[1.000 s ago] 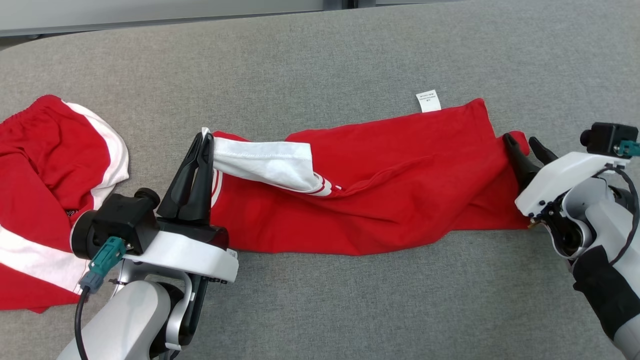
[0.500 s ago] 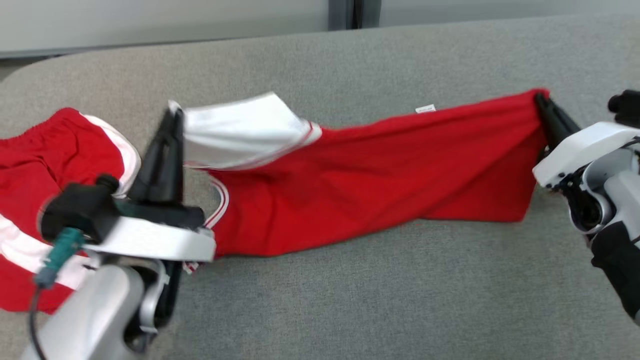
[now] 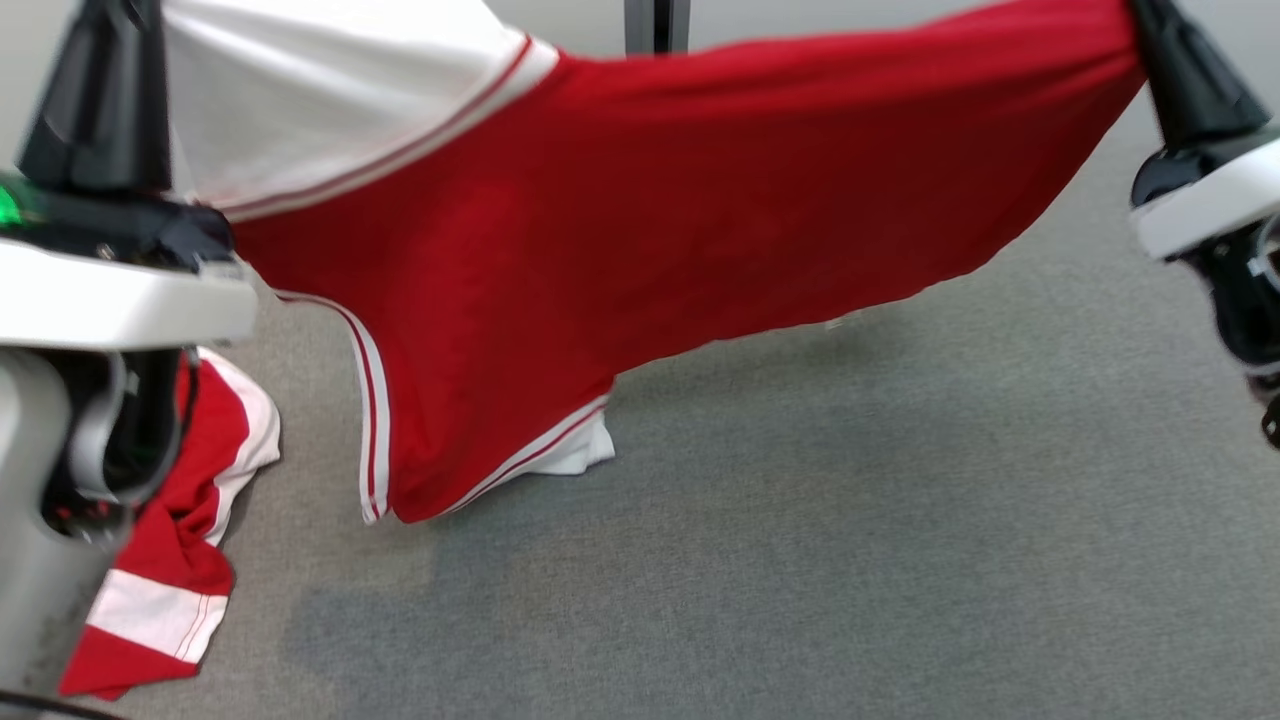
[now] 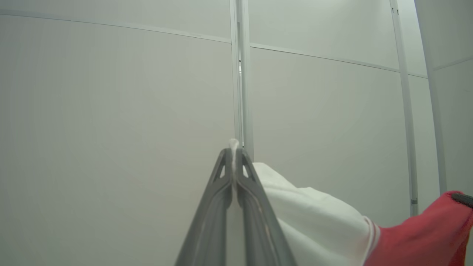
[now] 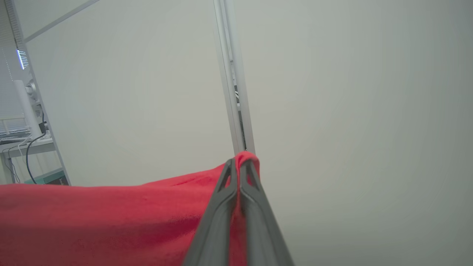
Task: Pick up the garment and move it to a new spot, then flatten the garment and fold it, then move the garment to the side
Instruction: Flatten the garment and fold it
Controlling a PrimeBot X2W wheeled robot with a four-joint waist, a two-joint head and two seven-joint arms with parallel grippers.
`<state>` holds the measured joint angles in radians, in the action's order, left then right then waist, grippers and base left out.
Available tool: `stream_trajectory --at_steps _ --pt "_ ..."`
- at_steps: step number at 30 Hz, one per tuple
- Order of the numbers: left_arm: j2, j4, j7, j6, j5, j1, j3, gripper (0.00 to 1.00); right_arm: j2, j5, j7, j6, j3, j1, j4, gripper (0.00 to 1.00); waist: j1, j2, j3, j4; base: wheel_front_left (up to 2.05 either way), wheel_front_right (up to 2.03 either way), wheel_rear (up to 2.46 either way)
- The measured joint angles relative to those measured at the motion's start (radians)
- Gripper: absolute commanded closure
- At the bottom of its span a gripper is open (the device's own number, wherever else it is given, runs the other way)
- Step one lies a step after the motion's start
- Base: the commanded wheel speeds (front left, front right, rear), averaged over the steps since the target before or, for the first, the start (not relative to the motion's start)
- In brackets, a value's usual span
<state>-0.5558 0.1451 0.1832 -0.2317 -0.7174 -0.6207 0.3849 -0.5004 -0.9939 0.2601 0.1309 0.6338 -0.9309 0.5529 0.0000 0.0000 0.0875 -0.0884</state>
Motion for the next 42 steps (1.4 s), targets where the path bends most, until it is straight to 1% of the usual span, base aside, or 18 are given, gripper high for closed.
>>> stream_trajectory --at_steps 4,8,13,16,19,23,25,27,30,34,36,37,39,42 --pt "-0.017 -0.032 -0.037 0.039 -0.022 -0.087 -0.011 1.00 -0.031 -0.009 0.000 0.000 -0.018 -0.044 -0.050 1.00 0.0000 0.0000 -0.044 -0.015 0.00 0.00 0.00" --pt "-0.030 -0.063 -0.086 0.072 -0.033 -0.177 -0.011 1.00 -0.063 -0.008 -0.015 0.000 -0.051 -0.099 -0.053 1.00 0.0000 0.0000 -0.079 -0.023 0.00 0.00 0.00" --pt "-0.036 -0.097 -0.141 0.100 -0.045 -0.275 -0.005 1.00 -0.086 0.013 -0.053 0.000 -0.084 -0.153 -0.055 1.00 0.0000 0.0000 -0.100 -0.022 0.00 0.00 0.00" --pt "-0.036 -0.133 -0.164 0.121 -0.049 -0.315 0.012 1.00 -0.083 0.026 -0.080 0.000 -0.086 -0.157 -0.053 1.00 0.0000 0.0000 -0.101 -0.021 0.00 0.00 0.00" --pt "-0.034 -0.181 -0.171 0.144 -0.046 -0.341 0.029 1.00 -0.065 0.037 -0.099 0.000 -0.083 -0.157 -0.044 1.00 0.0000 0.0000 -0.093 -0.023 0.00 0.00 0.00" --pt "-0.028 -0.267 -0.179 0.174 -0.008 -0.398 0.072 1.00 -0.035 0.073 -0.115 0.000 -0.066 -0.168 0.005 1.00 0.0000 0.0000 -0.067 -0.025 0.00 0.00 0.00" --pt "-0.021 -0.326 -0.181 0.192 0.022 -0.446 0.098 1.00 -0.025 0.125 -0.116 0.000 -0.048 -0.193 0.047 1.00 0.0000 0.0000 -0.045 -0.025 0.00 0.00 0.00" --pt "-0.006 -0.397 -0.177 0.210 0.060 -0.507 0.124 1.00 0.007 0.149 -0.115 0.000 -0.042 -0.230 0.093 1.00 0.0000 0.0000 -0.017 -0.024 0.00 0.00 0.00" --pt "0.023 -0.514 -0.153 0.233 0.118 -0.618 0.157 1.00 0.054 0.214 -0.097 0.000 -0.028 -0.309 0.177 1.00 0.0000 0.0000 0.035 -0.023 0.00 0.00 0.00" --pt "0.078 -0.661 -0.069 0.258 0.213 -0.803 0.198 1.00 0.112 0.285 -0.058 0.000 -0.015 -0.449 0.291 1.00 0.0000 0.0000 0.123 -0.020 0.00 0.00 0.00" --pt "0.112 -0.735 -0.012 0.260 0.258 -0.899 0.216 1.00 0.131 0.322 -0.034 0.000 -0.025 -0.529 0.355 1.00 0.0000 0.0000 0.176 -0.017 0.00 0.00 0.00" --pt "0.138 -0.803 0.034 0.265 0.302 -0.990 0.228 1.00 0.143 0.365 -0.010 0.000 -0.049 -0.615 0.410 1.00 0.0000 0.0000 0.232 -0.014 0.00 0.00 0.00" --pt "0.161 -0.859 0.060 0.263 0.341 -1.071 0.240 1.00 0.147 0.426 -0.001 0.000 -0.086 -0.695 0.429 1.00 0.0000 0.0000 0.288 -0.012 0.00 0.00 0.00" --pt "0.182 -0.906 0.076 0.262 0.398 -1.180 0.249 1.00 0.139 0.527 0.002 0.000 -0.205 -0.782 0.355 1.00 0.0000 0.0000 0.376 -0.007 0.00 0.00 0.00"
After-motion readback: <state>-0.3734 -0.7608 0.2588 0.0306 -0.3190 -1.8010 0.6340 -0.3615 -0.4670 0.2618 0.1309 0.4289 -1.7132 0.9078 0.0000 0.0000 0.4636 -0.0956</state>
